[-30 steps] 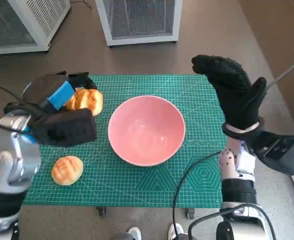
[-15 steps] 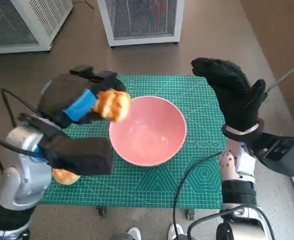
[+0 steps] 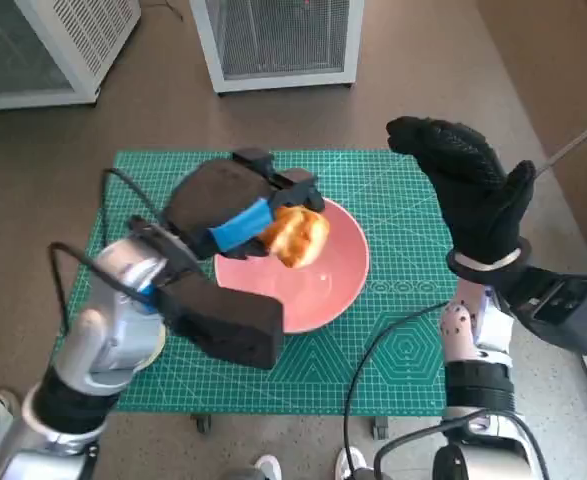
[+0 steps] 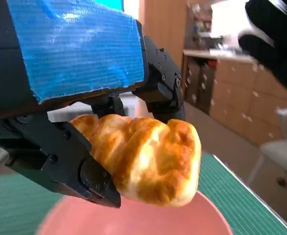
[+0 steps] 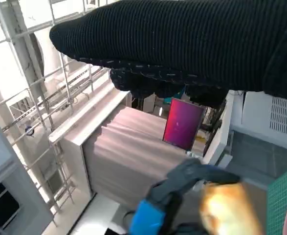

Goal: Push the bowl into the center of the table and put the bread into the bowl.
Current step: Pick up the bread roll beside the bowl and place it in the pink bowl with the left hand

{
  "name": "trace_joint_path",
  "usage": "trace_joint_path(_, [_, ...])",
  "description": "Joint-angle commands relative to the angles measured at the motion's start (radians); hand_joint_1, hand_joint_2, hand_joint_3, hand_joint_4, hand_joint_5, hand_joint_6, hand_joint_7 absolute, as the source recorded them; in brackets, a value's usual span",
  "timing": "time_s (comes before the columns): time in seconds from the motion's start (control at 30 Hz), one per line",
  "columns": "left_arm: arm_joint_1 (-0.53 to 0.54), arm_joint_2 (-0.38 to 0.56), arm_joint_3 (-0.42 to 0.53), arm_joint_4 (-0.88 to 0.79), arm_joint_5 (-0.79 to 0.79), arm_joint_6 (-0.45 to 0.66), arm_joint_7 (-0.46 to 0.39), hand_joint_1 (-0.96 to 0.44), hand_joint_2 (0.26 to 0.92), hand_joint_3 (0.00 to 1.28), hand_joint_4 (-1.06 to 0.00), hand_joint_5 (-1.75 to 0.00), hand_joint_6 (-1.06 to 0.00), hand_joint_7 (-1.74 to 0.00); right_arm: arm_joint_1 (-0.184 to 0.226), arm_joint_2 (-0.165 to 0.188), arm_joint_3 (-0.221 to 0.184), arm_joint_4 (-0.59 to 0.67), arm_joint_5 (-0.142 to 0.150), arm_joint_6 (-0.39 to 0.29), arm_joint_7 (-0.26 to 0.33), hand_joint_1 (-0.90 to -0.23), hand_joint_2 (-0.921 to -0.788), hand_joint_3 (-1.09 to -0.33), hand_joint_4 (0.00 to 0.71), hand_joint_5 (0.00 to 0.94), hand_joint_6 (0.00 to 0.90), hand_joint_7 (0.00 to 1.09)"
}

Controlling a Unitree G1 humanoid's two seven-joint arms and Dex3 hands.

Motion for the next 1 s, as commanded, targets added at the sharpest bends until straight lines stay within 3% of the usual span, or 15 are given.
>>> trace_joint_path(0.03, [-0.036, -0.024, -0.023, 0.066, 0.018, -0.022, 0.006, 0.0, 0.91, 0.02, -0.8, -1.09, -0.68, -1.06, 0.03, -0.006, 0.0, -0.009, 0.008, 0.016, 0.007, -0.589, -0.921, -0.635, 0.224, 0.0, 0.36, 0.0])
trace_joint_path(0.33, [-0.049, -0.041, -0.041, 0.14, 0.027, -0.037, -0.002, 0.0, 0.918, 0.01, -0.77, -1.11, -0.68, -1.08, 0.041, -0.009, -0.003, -0.019, 0.01, 0.016, 0.005, -0.588, -0.921, -0.637, 0.224, 0.0, 0.36, 0.0])
trace_joint_path(0.43, [-0.043, -0.047, -0.045, 0.145, 0.036, -0.015, -0.013, 0.0, 0.92, 0.07, -0.72, -1.21, -0.61, -1.1, 0.041, -0.01, -0.007, -0.016, 0.011, 0.014, 0.004, -0.583, -0.921, -0.637, 0.223, 0.0, 0.358, 0.0])
trace_joint_path(0.53, [-0.035, -0.049, -0.046, 0.136, 0.048, 0.01, -0.027, 0.0, 0.921, 0.18, -0.6, -1.3, -0.47, -1.27, 0.041, -0.01, -0.008, -0.016, 0.011, 0.015, 0.002, -0.579, -0.921, -0.638, 0.222, 0.0, 0.357, 0.0])
trace_joint_path(0.57, [-0.029, -0.049, -0.047, 0.127, 0.056, 0.026, -0.038, 0.0, 0.883, 0.16, -0.51, -0.97, -0.44, -1.0, 0.041, -0.009, -0.008, -0.016, 0.011, 0.014, 0.001, -0.578, -0.921, -0.638, 0.222, 0.0, 0.357, 0.0])
trace_joint_path(0.6, [-0.023, -0.048, -0.047, 0.119, 0.061, 0.038, -0.046, -0.01, 0.869, 0.14, -0.48, -0.79, -0.44, -0.85, 0.042, -0.008, -0.008, -0.018, 0.01, 0.014, -0.001, -0.577, -0.921, -0.638, 0.222, 0.0, 0.356, 0.0])
trace_joint_path(0.63, [-0.02, -0.048, -0.048, 0.11, 0.067, 0.056, -0.059, -0.02, 0.855, 0.1, -0.45, -0.51, -0.45, -0.6, 0.043, -0.007, -0.007, -0.02, 0.009, 0.014, -0.002, -0.577, -0.921, -0.638, 0.222, 0.0, 0.354, 0.0])
trace_joint_path(0.7, [-0.017, -0.049, -0.05, 0.102, 0.074, 0.074, -0.072, -0.05, 0.835, 0.05, -0.38, -0.21, -0.44, -0.28, 0.044, -0.006, -0.007, -0.021, 0.009, 0.015, -0.003, -0.577, -0.921, -0.639, 0.221, 0.0, 0.351, 0.0])
trace_joint_path(0.8, [-0.019, -0.047, -0.061, 0.084, 0.102, 0.111, -0.11, -0.09, 0.819, 0.02, -0.32, -0.07, -0.42, -0.11, 0.042, -0.006, -0.008, -0.016, 0.012, 0.015, 0.0, -0.577, -0.921, -0.639, 0.218, 0.0, 0.346, 0.0])
trace_joint_path(1.0, [-0.021, -0.03, -0.068, 0.065, 0.128, 0.111, -0.14, -0.17, 0.8, 0.0, -0.22, -0.01, -0.36, -0.01, 0.043, -0.003, -0.007, -0.014, 0.011, 0.016, -0.003, -0.578, -0.921, -0.638, 0.214, 0.0, 0.34, 0.0])
